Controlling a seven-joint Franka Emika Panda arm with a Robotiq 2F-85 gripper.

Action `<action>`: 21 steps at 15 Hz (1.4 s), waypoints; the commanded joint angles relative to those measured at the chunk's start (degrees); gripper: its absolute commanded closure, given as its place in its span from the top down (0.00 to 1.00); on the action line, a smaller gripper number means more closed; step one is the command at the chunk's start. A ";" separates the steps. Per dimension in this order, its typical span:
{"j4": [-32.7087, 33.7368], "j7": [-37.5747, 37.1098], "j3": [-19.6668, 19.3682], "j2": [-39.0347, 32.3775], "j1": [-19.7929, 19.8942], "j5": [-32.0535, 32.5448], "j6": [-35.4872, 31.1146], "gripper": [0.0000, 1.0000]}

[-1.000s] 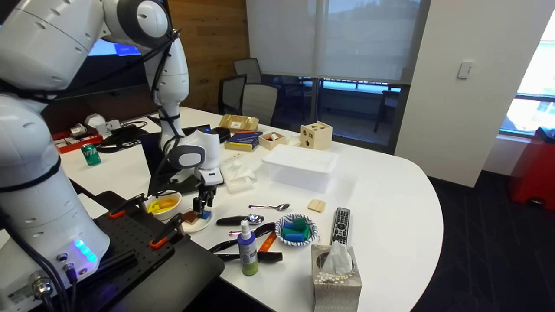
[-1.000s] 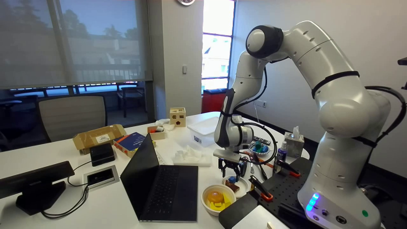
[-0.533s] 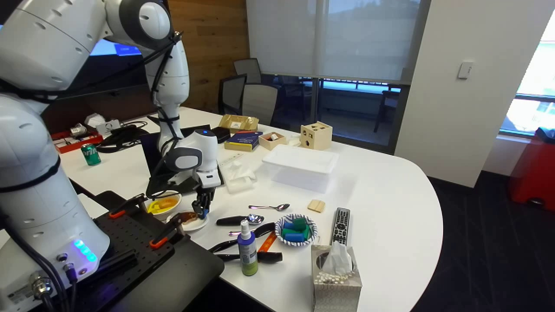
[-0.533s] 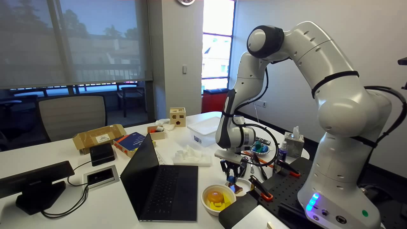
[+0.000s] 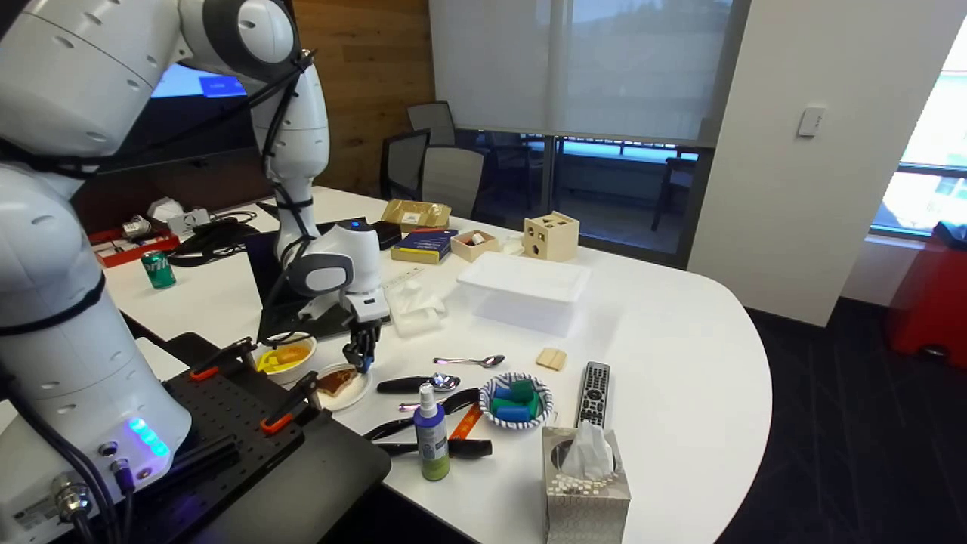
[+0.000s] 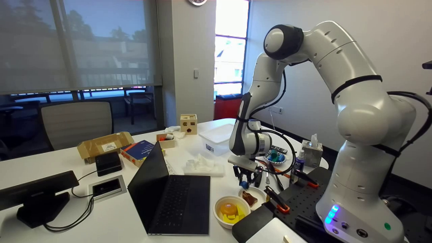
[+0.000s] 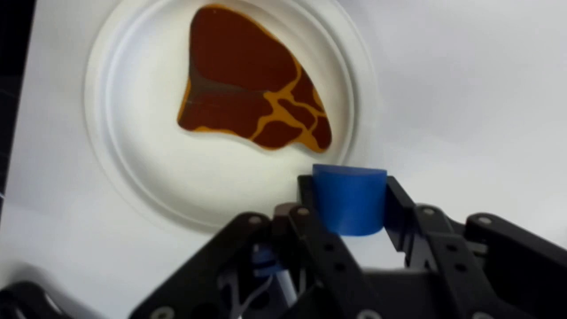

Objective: Pick up the blue block from the white plate and put it in the black and white bowl.

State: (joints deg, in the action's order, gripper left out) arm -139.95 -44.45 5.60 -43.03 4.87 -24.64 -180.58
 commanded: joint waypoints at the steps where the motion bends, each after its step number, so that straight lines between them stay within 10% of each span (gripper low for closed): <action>1: -6.08 4.08 1.87 9.25 2.42 -0.47 -2.94 0.14; 7: -13.34 7.43 -2.56 22.47 2.60 -0.62 -1.42 0.14; 15: -10.19 18.73 -39.47 25.93 -5.98 14.70 4.71 0.14; 18: -4.10 24.13 -40.62 26.07 -1.64 18.91 9.77 0.14; 21: -0.20 32.68 -32.60 27.54 6.42 15.43 12.36 0.14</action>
State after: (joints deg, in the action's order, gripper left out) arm -143.26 -18.82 -33.65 -17.61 4.89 -6.90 -171.72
